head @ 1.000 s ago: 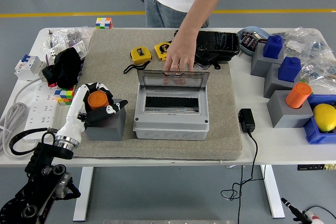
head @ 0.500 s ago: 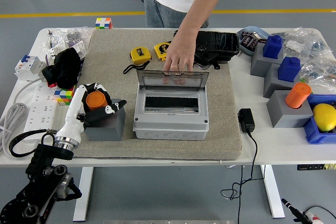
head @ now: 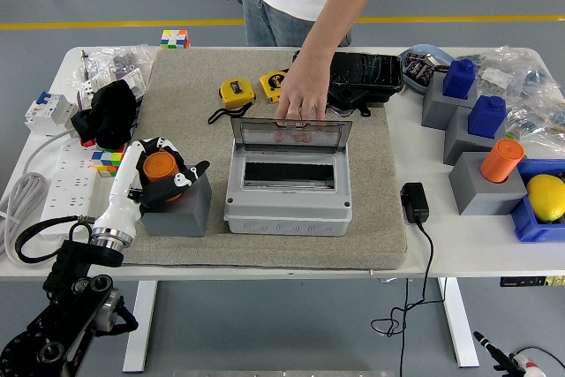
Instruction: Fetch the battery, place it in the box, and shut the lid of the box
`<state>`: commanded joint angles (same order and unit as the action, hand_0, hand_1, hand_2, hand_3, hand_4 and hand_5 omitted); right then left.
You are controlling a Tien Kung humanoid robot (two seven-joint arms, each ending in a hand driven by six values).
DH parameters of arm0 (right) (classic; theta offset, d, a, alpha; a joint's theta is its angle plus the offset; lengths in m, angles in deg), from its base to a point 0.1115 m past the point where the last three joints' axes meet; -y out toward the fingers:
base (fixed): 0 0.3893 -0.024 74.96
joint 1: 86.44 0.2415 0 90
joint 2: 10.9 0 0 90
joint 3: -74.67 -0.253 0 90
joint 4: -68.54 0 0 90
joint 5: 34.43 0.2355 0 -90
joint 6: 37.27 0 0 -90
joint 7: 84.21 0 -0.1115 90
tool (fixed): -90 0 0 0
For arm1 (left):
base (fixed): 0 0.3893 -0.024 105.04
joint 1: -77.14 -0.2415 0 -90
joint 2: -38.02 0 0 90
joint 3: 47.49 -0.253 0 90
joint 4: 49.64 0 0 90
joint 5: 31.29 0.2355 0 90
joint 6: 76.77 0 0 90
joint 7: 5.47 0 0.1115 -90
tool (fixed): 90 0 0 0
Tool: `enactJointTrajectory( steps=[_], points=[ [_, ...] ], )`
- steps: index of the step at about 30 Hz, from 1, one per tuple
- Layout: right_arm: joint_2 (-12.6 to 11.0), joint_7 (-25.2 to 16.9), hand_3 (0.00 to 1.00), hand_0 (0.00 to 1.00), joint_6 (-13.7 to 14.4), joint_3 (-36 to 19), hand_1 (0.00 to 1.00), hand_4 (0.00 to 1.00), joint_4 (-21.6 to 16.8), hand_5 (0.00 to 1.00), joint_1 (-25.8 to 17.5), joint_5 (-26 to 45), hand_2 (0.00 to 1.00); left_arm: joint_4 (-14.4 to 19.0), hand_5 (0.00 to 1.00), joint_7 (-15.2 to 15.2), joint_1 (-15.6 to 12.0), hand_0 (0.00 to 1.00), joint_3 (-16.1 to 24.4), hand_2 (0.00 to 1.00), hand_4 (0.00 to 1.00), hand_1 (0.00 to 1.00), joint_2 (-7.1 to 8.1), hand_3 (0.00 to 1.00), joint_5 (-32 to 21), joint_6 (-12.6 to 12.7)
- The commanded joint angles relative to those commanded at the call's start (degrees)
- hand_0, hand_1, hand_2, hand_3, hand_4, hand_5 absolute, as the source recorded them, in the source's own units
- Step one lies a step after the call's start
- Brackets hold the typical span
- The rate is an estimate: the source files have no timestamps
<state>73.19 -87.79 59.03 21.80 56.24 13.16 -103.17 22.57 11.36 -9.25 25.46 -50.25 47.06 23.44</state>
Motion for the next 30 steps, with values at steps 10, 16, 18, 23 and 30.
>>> enactJointTrajectory(
  steps=[10,16,18,23,30],
  points=[
    [0.1,0.0,0.867,0.899,0.0,0.2,0.885,0.998,0.0,0.998,0.0,0.1,0.836,0.9,0.207,-0.3,0.4,0.064,-0.2,0.107,0.835,0.052,0.07,0.108,-0.1,0.9],
    [0.0,0.0,0.868,0.900,0.0,0.3,0.886,0.998,0.1,0.998,-0.1,0.1,0.837,1.0,0.213,-0.4,0.4,0.064,-0.3,0.106,0.825,0.052,0.08,0.107,-0.1,1.2],
    [0.0,0.0,0.868,0.900,0.0,0.3,0.886,0.998,0.1,0.998,-0.1,0.1,0.837,1.0,0.213,-0.3,0.4,0.064,-0.3,0.106,0.825,0.052,0.06,0.107,-0.2,1.4],
    [0.0,0.0,0.868,0.900,0.0,0.4,0.886,0.998,0.1,0.998,-0.2,0.1,0.837,1.3,0.207,-0.3,0.3,0.065,-0.3,0.106,0.814,0.051,0.05,0.107,0.0,1.7],
    [0.0,0.0,0.868,0.900,0.0,0.6,0.885,0.998,0.1,0.998,-0.2,0.1,0.837,2.5,0.215,-0.4,1.1,0.064,-0.1,0.106,0.802,0.051,0.55,0.105,0.2,2.0]
  ],
)
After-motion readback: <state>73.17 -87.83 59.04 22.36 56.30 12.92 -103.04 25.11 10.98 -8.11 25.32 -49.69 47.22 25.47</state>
